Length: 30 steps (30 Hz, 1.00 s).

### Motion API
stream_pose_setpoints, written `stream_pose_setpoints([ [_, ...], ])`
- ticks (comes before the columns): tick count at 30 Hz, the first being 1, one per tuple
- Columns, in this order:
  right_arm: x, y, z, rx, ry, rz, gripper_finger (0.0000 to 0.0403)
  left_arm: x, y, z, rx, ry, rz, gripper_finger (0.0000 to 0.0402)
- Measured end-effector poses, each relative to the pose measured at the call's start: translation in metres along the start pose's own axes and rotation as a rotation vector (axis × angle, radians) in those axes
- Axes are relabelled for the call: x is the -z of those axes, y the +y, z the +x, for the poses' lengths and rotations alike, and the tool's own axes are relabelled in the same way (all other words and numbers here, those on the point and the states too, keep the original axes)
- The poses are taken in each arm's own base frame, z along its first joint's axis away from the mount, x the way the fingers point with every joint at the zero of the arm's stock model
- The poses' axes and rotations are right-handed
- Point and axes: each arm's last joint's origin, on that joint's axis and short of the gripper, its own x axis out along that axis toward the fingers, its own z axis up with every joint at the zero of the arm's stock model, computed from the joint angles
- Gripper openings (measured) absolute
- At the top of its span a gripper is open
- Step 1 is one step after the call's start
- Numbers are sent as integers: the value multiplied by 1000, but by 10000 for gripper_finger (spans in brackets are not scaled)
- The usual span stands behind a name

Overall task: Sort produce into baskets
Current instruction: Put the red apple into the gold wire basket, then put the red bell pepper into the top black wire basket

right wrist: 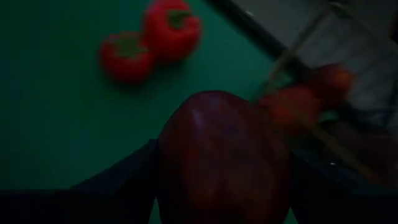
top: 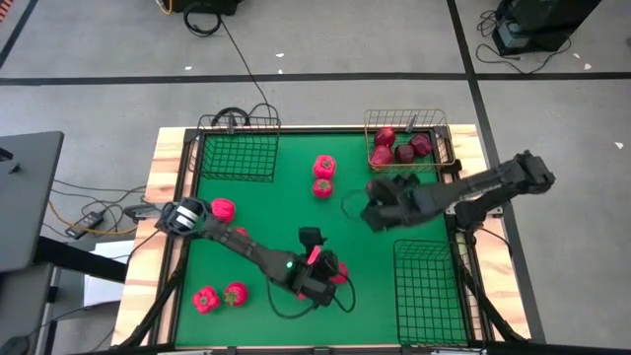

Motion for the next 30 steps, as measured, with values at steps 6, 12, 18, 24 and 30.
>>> stream_pose_setpoints([
  [6,-31,-45,40,137,108,-6,300,2,15,22,19,53,-4,313],
  [12,-49,-99,68,205,225,38,305,-3,18,29,123,42,41,311],
  [18,-58,-146,85,244,280,125,339,-5,25,38,234,65,94,307],
  [24,-60,-164,85,170,294,136,376,-5,37,48,286,102,70,300],
  [30,-61,-169,60,133,188,179,384,-15,82,32,295,87,24,300],
])
